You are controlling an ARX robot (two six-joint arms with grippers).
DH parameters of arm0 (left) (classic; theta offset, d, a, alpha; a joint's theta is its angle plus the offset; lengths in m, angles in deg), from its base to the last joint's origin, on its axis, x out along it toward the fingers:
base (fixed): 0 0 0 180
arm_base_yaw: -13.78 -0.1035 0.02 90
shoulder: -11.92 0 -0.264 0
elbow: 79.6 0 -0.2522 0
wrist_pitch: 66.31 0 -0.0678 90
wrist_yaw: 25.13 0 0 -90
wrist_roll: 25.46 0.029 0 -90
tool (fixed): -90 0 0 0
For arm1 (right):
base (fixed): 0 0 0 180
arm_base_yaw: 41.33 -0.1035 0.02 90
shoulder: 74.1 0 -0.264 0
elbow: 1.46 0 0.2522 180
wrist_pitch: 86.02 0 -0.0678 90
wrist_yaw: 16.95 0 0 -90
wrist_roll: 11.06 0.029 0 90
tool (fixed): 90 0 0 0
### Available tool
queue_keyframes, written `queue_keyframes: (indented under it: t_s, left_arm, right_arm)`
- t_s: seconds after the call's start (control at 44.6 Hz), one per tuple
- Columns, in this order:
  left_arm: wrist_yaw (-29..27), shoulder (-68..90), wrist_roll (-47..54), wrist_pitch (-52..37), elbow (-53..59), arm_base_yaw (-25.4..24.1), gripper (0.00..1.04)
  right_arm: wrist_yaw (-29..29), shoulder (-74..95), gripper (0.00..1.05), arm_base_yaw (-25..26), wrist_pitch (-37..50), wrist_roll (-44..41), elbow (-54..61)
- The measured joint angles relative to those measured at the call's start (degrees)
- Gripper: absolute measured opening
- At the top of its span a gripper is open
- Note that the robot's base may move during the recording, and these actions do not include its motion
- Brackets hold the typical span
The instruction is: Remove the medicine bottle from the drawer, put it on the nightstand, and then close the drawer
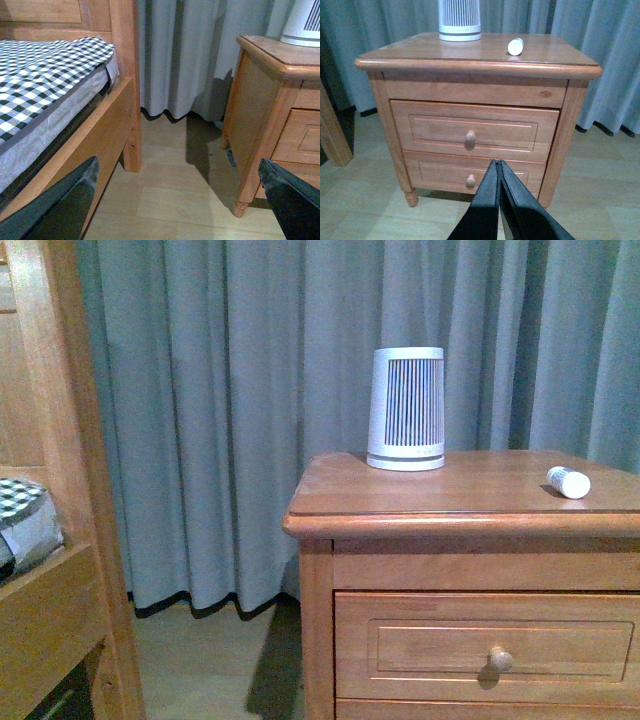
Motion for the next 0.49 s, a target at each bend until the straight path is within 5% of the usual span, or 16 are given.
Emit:
queue_keyframes:
  t_s: [0.179,0.493]
  left_arm:
    - [0.0,0.0,0.0,0.0,0.0,0.0,0.98]
    - [0.09,-10.25,0.04,11.08,0.0,0.0,0.46]
  right_arm:
    - [0.02,-0.02,0.03,0.0,0.0,0.0,0.0]
    - [0.02,-0.07,0.03,0.0,0.0,0.0,0.0]
